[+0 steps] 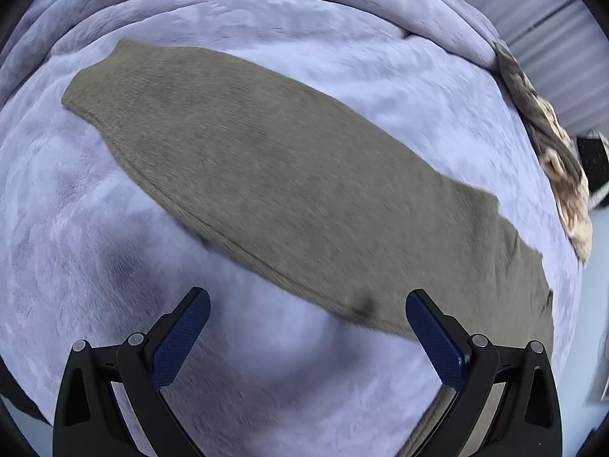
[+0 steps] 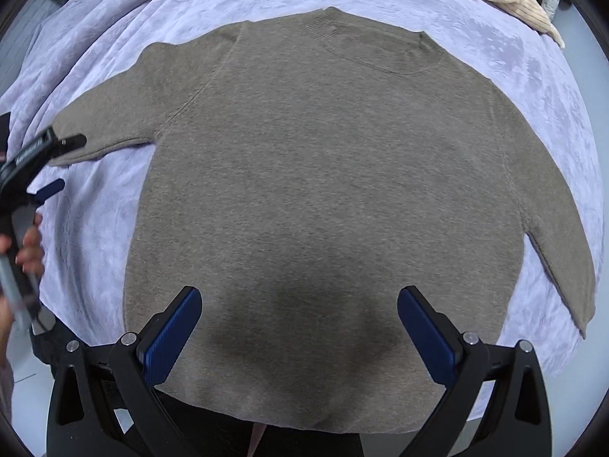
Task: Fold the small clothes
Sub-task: 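Grasp the sweater sleeve cuff with the left gripper and lift it, then fold the held sleeve across the sweater body and open the left gripper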
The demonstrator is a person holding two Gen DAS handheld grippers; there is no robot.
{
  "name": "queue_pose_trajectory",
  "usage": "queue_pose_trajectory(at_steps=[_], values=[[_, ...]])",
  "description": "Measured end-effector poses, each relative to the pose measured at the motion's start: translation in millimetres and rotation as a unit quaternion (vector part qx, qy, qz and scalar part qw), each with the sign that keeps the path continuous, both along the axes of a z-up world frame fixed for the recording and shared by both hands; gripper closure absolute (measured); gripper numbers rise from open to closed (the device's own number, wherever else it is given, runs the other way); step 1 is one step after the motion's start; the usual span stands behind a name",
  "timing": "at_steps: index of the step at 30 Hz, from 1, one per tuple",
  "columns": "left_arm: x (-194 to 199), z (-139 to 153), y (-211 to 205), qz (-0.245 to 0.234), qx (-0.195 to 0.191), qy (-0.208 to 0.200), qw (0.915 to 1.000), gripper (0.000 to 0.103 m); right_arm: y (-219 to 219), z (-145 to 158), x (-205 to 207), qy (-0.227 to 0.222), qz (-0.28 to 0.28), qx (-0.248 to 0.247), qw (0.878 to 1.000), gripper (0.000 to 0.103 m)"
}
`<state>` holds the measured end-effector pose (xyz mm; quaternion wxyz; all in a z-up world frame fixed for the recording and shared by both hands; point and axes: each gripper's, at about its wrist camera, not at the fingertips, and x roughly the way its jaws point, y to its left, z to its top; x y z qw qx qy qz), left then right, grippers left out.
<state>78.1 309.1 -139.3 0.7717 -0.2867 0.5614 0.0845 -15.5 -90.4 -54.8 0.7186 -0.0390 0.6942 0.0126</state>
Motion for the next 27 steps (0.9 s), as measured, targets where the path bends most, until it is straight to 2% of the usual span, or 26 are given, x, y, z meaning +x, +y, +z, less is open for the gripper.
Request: queue_pose_trajectory(at_steps=[4, 6, 8, 9, 10, 11, 12, 15, 19, 23, 27], values=[[6.5, -17.1, 34.1, 0.048, -0.011, 0.000, 0.9988, 0.000, 12.4, -5.5, -3.1, -0.002, 0.016, -0.002, 1.000, 0.000], [9.6, -15.3, 40.4, 0.063, 0.012, -0.007, 0.9979, 0.011, 16.4, -6.7, -4.4, -0.005, 0.019, 0.001, 1.000, 0.000], [13.3, -13.7, 44.1, 0.076, 0.048, 0.000, 0.9960, 0.048, 18.9, -8.1, -5.5, -0.003, 0.019, 0.004, 1.000, 0.000], [13.0, -12.2, 45.6, 0.080, 0.050, -0.005, 0.9955, 0.059, 19.4, -8.4, -6.1, -0.002, 0.020, 0.006, 1.000, 0.000], [12.3, -11.0, 46.3, 0.082, 0.043, -0.015, 0.9955, 0.082, 19.7, -8.4, -6.7, -0.002, 0.021, 0.008, 1.000, 0.000], [10.9, -8.7, 49.3, 0.081, 0.029, -0.030, 0.9959, 0.092, 21.0, -8.7, -7.3, -0.004, 0.022, 0.010, 1.000, 0.000], [8.8, -4.5, 52.1, 0.082, 0.025, -0.040, 0.9956, 0.092, 22.0, -8.4, -8.3, -0.006, 0.023, 0.011, 1.000, 0.000], [0.3, 20.9, 48.3, 0.063, 0.050, -0.072, 0.9942, 0.092, 18.0, -5.5, -10.8, -0.013, 0.019, 0.016, 1.000, 0.000], [4.0, 72.2, 13.8, 0.006, 0.077, -0.137, 0.9875, 0.092, 5.9, -1.9, -13.7, -0.022, 0.001, 0.026, 0.999, 0.000], [7.9, 129.6, -51.5, -0.085, 0.078, -0.213, 0.9703, 0.092, -13.3, 4.3, -15.0, -0.034, -0.021, 0.031, 0.999, 0.000], [17.9, 165.6, -143.4, -0.197, 0.064, -0.260, 0.9432, 0.092, -42.7, 12.1, -18.3, -0.048, -0.055, 0.034, 0.997, 0.000]])
